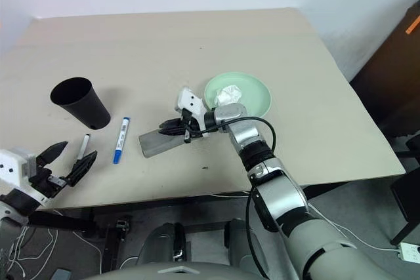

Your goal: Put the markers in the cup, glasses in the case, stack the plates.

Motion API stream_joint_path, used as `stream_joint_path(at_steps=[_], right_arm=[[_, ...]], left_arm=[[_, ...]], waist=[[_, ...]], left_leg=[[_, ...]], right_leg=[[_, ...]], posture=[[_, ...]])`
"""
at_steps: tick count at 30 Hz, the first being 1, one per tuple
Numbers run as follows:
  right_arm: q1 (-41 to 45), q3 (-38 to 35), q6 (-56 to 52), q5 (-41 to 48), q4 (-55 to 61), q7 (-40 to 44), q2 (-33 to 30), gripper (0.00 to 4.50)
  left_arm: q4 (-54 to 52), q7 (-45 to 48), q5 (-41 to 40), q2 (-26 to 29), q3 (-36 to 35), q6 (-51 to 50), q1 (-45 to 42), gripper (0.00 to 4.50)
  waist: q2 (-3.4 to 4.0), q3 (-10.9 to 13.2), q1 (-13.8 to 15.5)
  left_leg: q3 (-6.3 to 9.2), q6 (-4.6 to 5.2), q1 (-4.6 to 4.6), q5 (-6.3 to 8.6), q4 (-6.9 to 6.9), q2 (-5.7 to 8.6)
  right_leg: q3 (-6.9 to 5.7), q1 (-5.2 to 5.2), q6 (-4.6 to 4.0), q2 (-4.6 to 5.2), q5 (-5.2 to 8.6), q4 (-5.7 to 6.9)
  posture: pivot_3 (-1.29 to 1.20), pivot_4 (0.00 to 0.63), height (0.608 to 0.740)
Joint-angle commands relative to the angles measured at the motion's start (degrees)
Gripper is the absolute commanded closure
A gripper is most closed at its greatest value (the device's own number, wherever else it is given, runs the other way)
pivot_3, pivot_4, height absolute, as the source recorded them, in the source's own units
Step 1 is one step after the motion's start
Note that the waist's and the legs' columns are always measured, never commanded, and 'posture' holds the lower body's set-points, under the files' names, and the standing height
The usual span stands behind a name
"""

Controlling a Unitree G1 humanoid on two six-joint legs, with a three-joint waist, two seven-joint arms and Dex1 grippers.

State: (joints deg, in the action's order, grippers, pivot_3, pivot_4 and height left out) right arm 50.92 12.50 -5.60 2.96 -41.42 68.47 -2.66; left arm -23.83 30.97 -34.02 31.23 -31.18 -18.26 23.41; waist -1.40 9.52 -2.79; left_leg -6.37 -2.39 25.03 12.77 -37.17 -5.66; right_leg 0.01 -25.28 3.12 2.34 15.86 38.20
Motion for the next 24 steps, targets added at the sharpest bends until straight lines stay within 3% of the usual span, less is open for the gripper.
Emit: stream_joint_path(at_steps=[1,12,24], right_arm=[[1.05,0.04,1.25,0.03,-0.86,-2.09,0.83,3.91],[-0.69,-0.78,-0.52,2.66,2.33,-2.62,-0.06,3.91],[-1.88,-2.12,-5.34,5.24,4.98,-6.94,0.38,3.91]], left_arm=[[-4.24,-7.29,-1.12,1.4,-4.09,-6.9,-1.53,0.0],[-6.28,-15.69,-1.67,8.58,-2.79,-30.74,-5.95,0.0],[-1.9,-22.53,0.61,10.9,3.82,-52.77,-21.45,0.0]], waist=[[-0.04,-0.01,0.1],[-0.05,-0.01,0.19],[-0.06,-0.02,0.24]], left_leg=[[0.02,0.0,0.0,0.0,-0.01,0.0],[0.03,-0.05,-0.06,-0.02,-0.01,0.0],[0.13,-0.2,-0.12,-0.11,0.03,0.01]], right_leg=[[0.0,0.01,0.01,-0.01,-0.01,0.0],[-0.01,0.09,0.0,0.0,0.0,0.0],[-0.04,0.11,0.02,-0.04,-0.02,0.1]], posture=[[0.0,0.15,0.726],[0.0,0.15,0.726],[0.0,0.15,0.726]])
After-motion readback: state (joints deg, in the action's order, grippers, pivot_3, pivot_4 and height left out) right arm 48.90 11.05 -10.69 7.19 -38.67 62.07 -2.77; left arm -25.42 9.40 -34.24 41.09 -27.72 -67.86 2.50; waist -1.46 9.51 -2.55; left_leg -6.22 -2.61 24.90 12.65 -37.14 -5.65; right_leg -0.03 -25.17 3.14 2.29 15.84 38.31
